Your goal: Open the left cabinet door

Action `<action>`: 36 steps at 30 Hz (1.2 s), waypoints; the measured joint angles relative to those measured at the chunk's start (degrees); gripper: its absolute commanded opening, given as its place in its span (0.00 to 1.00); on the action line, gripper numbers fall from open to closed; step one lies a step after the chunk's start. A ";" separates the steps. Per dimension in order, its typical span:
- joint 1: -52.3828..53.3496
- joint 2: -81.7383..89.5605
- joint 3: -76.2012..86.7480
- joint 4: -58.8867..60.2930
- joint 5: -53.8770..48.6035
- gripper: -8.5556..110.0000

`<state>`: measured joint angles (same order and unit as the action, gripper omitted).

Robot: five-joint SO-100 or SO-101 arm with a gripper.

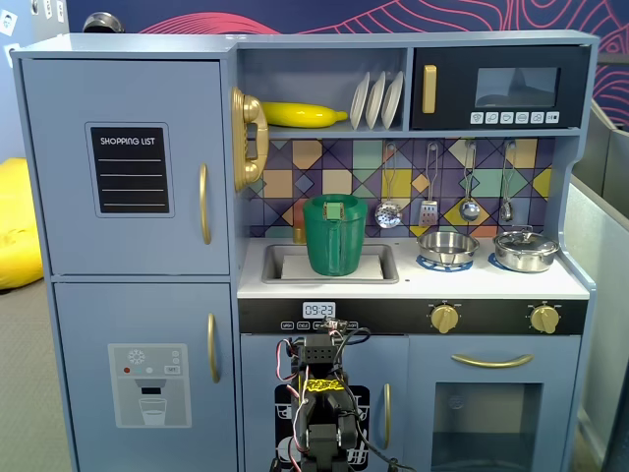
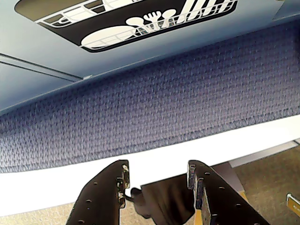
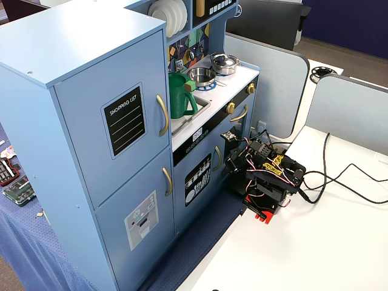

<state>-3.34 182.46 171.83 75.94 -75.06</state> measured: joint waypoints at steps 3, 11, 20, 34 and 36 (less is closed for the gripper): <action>0.53 0.00 0.00 0.00 0.00 0.14; 1.05 0.00 0.00 0.00 0.00 0.14; 1.05 0.00 0.00 0.09 -1.49 0.09; -4.39 -0.26 -0.09 -8.79 -8.79 0.14; -7.56 -0.62 -1.49 -15.56 -9.67 0.16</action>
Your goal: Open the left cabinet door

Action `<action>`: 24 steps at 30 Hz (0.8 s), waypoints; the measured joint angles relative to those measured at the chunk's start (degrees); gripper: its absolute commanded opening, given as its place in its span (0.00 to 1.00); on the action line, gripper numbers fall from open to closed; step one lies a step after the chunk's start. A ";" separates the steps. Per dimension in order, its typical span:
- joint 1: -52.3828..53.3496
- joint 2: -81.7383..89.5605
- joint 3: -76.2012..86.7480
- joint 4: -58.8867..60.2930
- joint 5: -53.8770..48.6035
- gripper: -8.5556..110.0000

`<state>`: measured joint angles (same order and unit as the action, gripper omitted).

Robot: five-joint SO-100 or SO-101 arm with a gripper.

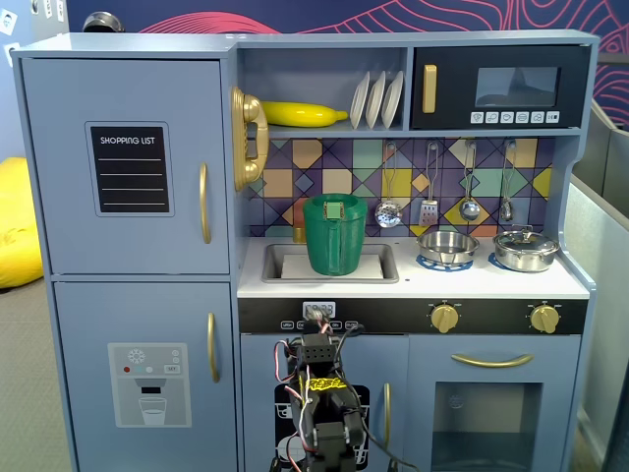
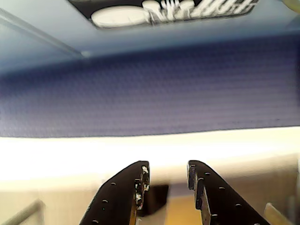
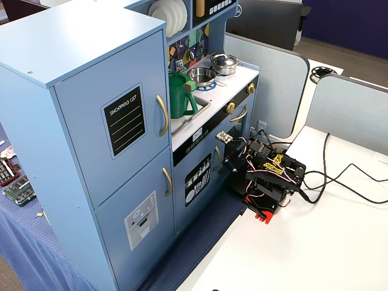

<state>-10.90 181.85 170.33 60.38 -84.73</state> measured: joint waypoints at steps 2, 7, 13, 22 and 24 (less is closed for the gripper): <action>-3.96 -0.35 -2.90 -6.59 -0.79 0.19; -13.27 -8.79 -15.91 -21.27 -2.55 0.25; -19.42 -23.99 -36.91 -29.27 -5.27 0.31; -26.37 -39.90 -55.11 -40.87 -9.05 0.32; -26.28 -42.36 -57.30 -41.66 -9.58 0.32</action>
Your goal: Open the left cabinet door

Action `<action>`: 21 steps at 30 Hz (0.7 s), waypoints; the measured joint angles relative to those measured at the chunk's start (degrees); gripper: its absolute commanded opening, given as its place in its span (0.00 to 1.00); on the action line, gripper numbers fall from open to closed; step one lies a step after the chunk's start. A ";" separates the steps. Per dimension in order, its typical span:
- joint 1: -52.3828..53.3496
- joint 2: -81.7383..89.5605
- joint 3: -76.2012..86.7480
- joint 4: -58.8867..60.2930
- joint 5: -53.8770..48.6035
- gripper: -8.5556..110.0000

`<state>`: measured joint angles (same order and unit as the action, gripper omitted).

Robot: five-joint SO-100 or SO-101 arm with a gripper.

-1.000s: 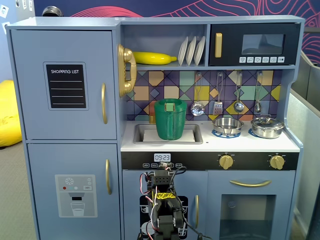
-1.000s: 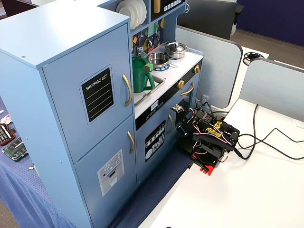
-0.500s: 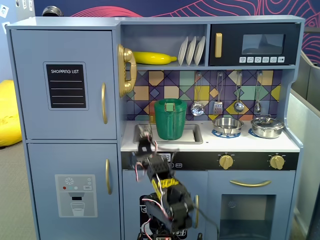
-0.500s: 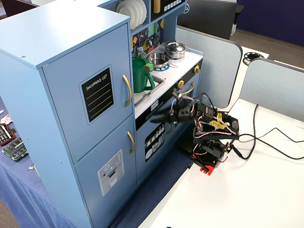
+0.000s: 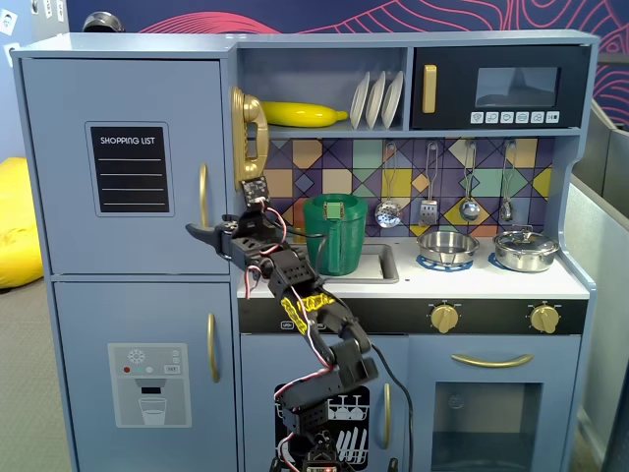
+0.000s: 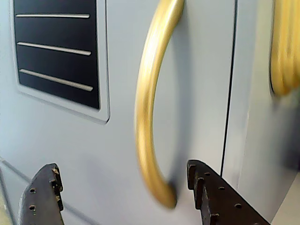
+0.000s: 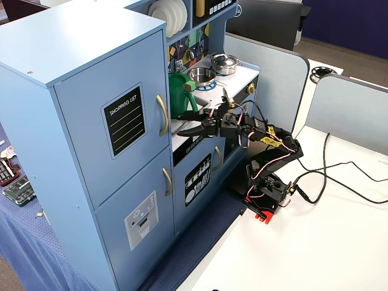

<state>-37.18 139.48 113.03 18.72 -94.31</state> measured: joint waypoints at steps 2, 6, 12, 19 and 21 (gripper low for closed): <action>0.35 -2.37 -1.76 -0.97 -0.18 0.32; 0.53 -6.42 -3.96 -2.99 -0.09 0.31; 0.70 -11.25 -6.59 -4.39 0.09 0.31; -3.43 -11.87 -9.23 -3.96 0.09 0.30; -5.36 -11.78 -9.40 -2.99 0.09 0.30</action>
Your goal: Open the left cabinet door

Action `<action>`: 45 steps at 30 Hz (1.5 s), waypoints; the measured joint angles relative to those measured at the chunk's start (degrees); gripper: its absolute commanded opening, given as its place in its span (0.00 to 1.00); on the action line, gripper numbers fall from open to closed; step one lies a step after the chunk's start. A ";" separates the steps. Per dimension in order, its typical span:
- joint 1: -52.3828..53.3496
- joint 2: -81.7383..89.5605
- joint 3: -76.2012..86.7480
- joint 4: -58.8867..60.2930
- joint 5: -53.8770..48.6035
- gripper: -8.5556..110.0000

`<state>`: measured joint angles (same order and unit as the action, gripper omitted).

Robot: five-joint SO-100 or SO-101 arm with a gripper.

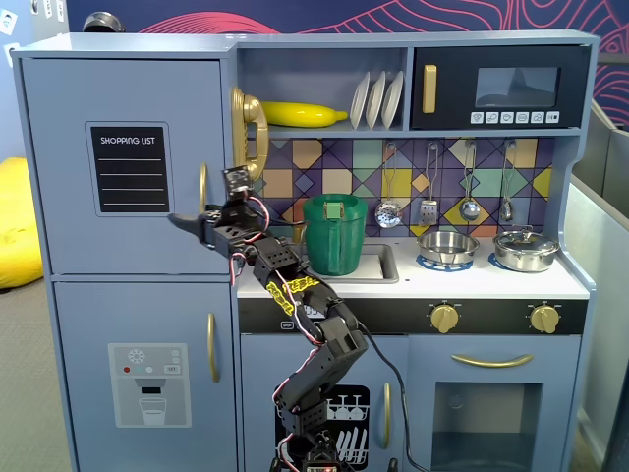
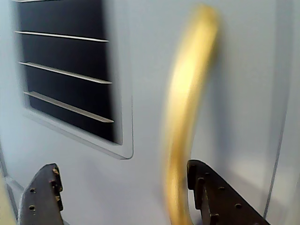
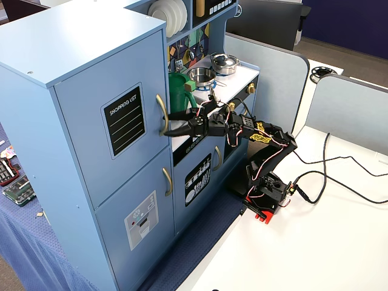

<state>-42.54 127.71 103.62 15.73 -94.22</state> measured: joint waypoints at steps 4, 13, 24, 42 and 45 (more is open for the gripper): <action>-2.64 1.05 0.00 2.29 -0.09 0.29; -8.70 7.73 -0.09 7.47 -2.02 0.28; -10.28 21.71 -0.26 16.96 -3.87 0.25; 10.99 11.60 -0.26 13.45 -2.02 0.21; 9.23 10.28 -0.26 12.66 -2.64 0.26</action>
<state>-33.31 137.99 103.36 28.39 -96.86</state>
